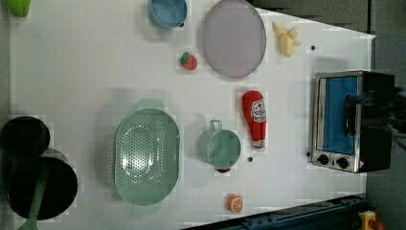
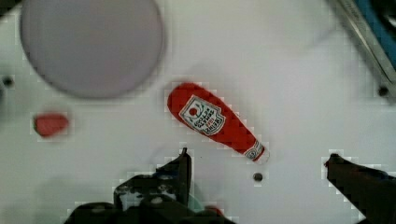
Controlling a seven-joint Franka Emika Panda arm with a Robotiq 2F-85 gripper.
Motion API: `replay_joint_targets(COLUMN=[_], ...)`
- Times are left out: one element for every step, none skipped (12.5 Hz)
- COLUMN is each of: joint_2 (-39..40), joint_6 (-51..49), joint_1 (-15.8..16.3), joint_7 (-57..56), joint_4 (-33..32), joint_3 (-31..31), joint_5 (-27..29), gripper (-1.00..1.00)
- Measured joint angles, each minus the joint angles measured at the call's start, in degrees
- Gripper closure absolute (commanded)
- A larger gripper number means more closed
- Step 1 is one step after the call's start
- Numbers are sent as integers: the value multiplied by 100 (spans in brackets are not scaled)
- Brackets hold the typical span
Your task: Pick Ketchup from the table and place it in strainer.
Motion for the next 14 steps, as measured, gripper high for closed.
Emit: replay_joint_targets(joint_2=[192, 386, 576, 752, 874, 984, 1098, 1264, 1438, 1594, 1778, 1952, 2080, 2220], joint_6=[234, 498, 786, 1056, 1287, 1564, 1939, 2227, 2582, 2966, 3332, 3668, 3880, 4034], joint_1=[6, 24, 25, 17, 16, 12, 6, 16, 42, 62, 93, 106, 106, 114], joint_7=[-497, -1007, -1493, -1946, -2346, -2718, -3031, -3252, -3431, -3557, -3633, -3736, -3809, -3826], joint_4=[-179, -403, -593, -750, -951, -1141, -1309, -1365, -1410, -1477, -1500, -1555, -1667, -1746], joint_3=[24, 26, 35, 56, 75, 87, 107, 115, 98, 88, 62, 47, 47, 57], joint_5=[-1, 13, 38, 38, 33, 21, 17, 38, 58, 52, 9, -51, -50, -54], gripper=[-100, -100, -100, -100, -100, -100, -100, -100, -100, -100, -100, -100, -100, -100])
